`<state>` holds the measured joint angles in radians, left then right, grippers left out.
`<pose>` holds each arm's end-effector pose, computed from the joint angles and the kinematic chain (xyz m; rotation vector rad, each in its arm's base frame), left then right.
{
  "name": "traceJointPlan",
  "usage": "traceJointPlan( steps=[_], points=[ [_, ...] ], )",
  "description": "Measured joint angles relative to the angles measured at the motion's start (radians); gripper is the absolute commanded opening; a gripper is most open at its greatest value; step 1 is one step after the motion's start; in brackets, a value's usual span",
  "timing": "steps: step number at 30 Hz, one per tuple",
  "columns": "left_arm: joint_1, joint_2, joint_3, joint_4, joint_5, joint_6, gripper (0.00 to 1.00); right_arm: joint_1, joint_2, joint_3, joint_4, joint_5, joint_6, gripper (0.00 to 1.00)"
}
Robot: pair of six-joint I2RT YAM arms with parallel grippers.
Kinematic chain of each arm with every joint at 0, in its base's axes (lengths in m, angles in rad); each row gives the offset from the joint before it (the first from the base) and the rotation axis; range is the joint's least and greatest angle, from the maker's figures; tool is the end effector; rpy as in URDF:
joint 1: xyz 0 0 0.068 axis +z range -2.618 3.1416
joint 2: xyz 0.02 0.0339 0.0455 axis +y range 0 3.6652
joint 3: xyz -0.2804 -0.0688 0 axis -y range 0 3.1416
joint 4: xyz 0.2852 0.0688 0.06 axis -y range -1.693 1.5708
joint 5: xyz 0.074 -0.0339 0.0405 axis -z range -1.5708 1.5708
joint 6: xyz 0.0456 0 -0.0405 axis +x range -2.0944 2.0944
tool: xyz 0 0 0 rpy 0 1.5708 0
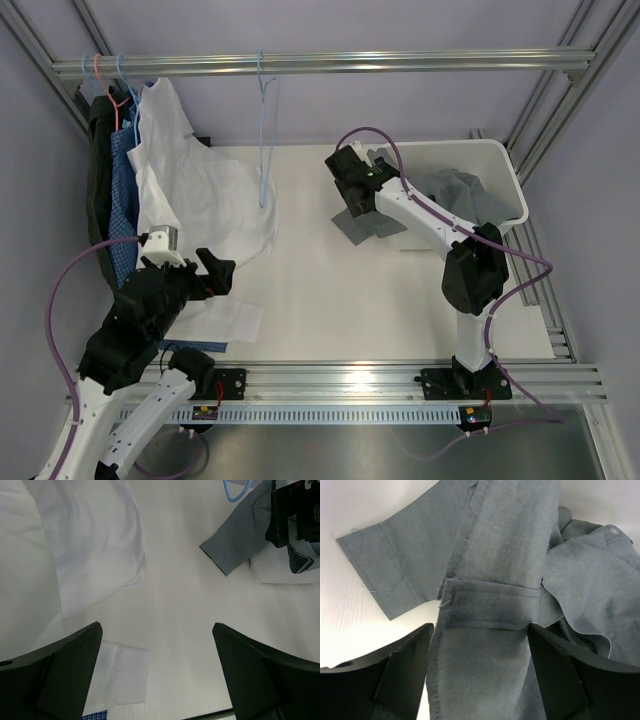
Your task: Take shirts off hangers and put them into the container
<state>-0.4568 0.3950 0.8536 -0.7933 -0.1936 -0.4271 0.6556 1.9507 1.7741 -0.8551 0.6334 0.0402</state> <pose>0.0959 -0.0373 0.3624 -0.1038 1.9178 -0.4145 0.3907 0.2664 0.2878 -0.5163 2.3372 -0.5099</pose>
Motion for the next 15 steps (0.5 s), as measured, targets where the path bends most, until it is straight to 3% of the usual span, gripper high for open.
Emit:
traceJointPlan(
  steps=[15],
  points=[
    [0.0, 0.0, 0.01, -0.024, -0.001, 0.0, 0.99, -0.022, -0.014, 0.045, 0.004, 0.056, -0.026, 0.32]
  ],
)
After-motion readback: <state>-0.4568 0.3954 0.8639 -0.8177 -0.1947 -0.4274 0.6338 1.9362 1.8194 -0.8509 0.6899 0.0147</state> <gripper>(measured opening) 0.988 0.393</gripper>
